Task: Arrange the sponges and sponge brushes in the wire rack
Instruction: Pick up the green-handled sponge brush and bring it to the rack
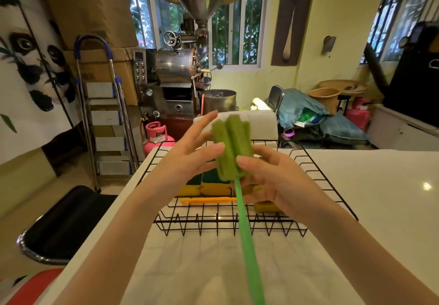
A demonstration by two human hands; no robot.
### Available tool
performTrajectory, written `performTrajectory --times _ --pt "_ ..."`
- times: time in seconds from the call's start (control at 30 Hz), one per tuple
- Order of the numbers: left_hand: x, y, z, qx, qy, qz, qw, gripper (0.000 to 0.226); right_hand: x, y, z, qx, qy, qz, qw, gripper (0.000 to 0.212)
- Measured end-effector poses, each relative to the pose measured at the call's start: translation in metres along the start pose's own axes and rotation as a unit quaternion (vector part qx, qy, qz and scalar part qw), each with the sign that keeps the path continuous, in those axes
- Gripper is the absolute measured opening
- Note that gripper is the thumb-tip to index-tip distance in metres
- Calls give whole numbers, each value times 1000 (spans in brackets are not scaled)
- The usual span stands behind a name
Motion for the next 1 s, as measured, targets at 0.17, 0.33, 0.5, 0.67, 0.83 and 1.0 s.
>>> performTrajectory --times 0.17,0.33,0.5,0.67,0.83,1.0 --pt "-5 4 2 21 -34 11 999 62 8 1 -6 44 12 53 998 57" --pt "-20 4 -1 30 -24 -30 999 62 6 2 -1 64 18 71 995 53" --pt "-43 5 -8 104 84 -151 979 62 -6 7 7 74 251 103 960 30" --pt "-53 3 -4 131 115 -248 953 58 -26 8 20 25 307 26 951 17" --pt "-63 1 12 31 17 -201 979 56 -47 6 26 -71 355 -62 930 19" --pt "-74 5 21 -112 -162 -25 980 77 -62 5 24 -24 387 -64 920 14"
Point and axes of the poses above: each hand's wrist, its own y-axis away from the middle knuckle, its own x-axis out of the palm, z = x × y, the point moved 1 cm from there along -y, towards the middle knuckle, and after that the axes turned 3 degrees about x, right-handed, at the moved point
